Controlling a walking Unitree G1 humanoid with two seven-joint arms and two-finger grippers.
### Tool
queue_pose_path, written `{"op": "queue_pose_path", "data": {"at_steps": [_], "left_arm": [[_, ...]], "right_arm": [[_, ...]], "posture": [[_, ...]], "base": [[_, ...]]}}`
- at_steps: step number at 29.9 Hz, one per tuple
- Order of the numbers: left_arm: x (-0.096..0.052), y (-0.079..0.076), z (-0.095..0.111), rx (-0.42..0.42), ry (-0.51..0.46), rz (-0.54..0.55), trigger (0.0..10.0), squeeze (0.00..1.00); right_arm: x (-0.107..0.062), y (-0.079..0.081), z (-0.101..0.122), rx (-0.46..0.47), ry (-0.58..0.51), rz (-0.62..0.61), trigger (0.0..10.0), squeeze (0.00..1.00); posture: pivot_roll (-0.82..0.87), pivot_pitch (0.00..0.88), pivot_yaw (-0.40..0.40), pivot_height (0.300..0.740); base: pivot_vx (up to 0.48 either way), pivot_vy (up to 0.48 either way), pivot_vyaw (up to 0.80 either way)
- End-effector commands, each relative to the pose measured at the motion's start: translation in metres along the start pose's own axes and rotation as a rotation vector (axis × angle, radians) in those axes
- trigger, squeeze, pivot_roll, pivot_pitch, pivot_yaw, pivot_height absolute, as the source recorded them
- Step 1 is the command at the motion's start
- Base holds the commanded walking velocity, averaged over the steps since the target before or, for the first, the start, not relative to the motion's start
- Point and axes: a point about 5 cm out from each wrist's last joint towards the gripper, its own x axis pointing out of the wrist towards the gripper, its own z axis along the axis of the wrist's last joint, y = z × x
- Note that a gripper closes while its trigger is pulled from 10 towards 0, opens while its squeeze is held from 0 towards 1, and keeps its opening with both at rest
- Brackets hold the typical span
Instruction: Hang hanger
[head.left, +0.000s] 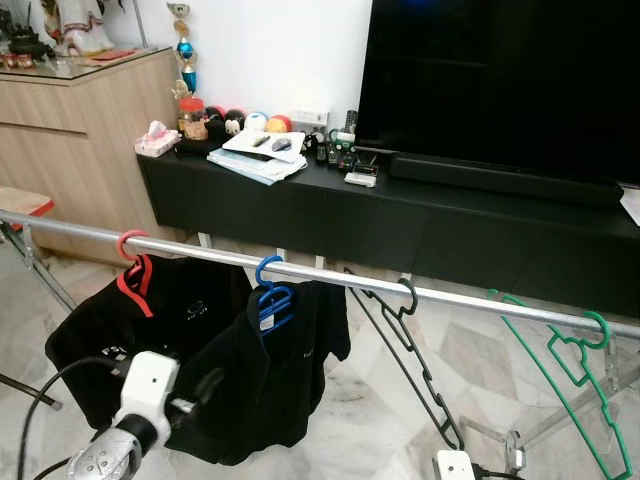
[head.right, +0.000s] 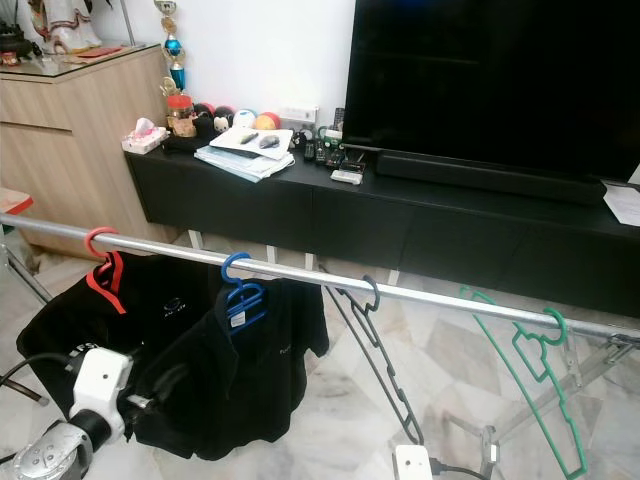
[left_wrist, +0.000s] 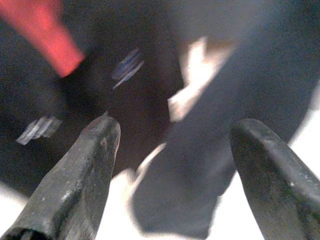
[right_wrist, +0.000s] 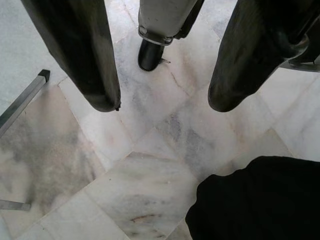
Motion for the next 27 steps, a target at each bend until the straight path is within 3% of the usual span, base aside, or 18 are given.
{"op": "queue_pose_path", "data": {"at_steps": [1, 2, 4, 10, 17, 24, 27], "left_arm": [[-0.005, 0.010, -0.039, -0.006, 0.197, 0.088, 10.0, 0.00], [-0.005, 0.010, -0.039, -0.006, 0.197, 0.088, 10.0, 0.00], [-0.009, 0.006, -0.057, -0.006, 0.297, 0.081, 10.0, 0.00], [-0.020, -0.029, -0.095, -0.004, 0.507, -0.063, 10.0, 0.00], [-0.018, -0.046, -0.101, -0.016, 0.539, -0.082, 10.0, 0.00], [-0.027, -0.051, -0.112, -0.068, 0.590, -0.063, 10.0, 0.00], [-0.030, -0.051, -0.115, -0.090, 0.603, -0.042, 10.0, 0.00]], "right_arm": [[0.000, 0.000, 0.002, 0.009, -0.005, -0.008, 10.0, 0.00], [0.000, 0.000, 0.002, 0.009, -0.005, -0.008, 10.0, 0.00], [0.000, -0.001, 0.003, 0.007, -0.008, -0.019, 10.0, 0.00], [0.000, -0.004, 0.002, 0.086, -0.021, -0.098, 10.0, 0.00], [0.000, -0.002, -0.001, 0.172, -0.011, -0.108, 10.0, 0.00], [0.001, 0.000, 0.001, 0.068, 0.003, -0.048, 10.0, 0.00], [0.001, -0.001, -0.001, 0.073, 0.018, -0.066, 10.0, 0.00]], "posture": [[0.13, 0.000, -0.042, 0.740], [0.13, 0.000, -0.042, 0.740], [0.12, 0.000, -0.043, 0.740], [0.11, 0.000, -0.039, 0.740], [0.09, 0.000, -0.032, 0.740], [0.09, 0.000, -0.031, 0.740], [0.10, 0.000, -0.034, 0.740]], "base": [[0.000, 0.000, 0.00], [0.000, 0.000, 0.00], [0.000, 0.000, 0.00], [0.000, 0.000, 0.00], [0.000, 0.000, 0.00], [0.000, 0.000, 0.00], [0.000, 0.000, 0.00]]}}
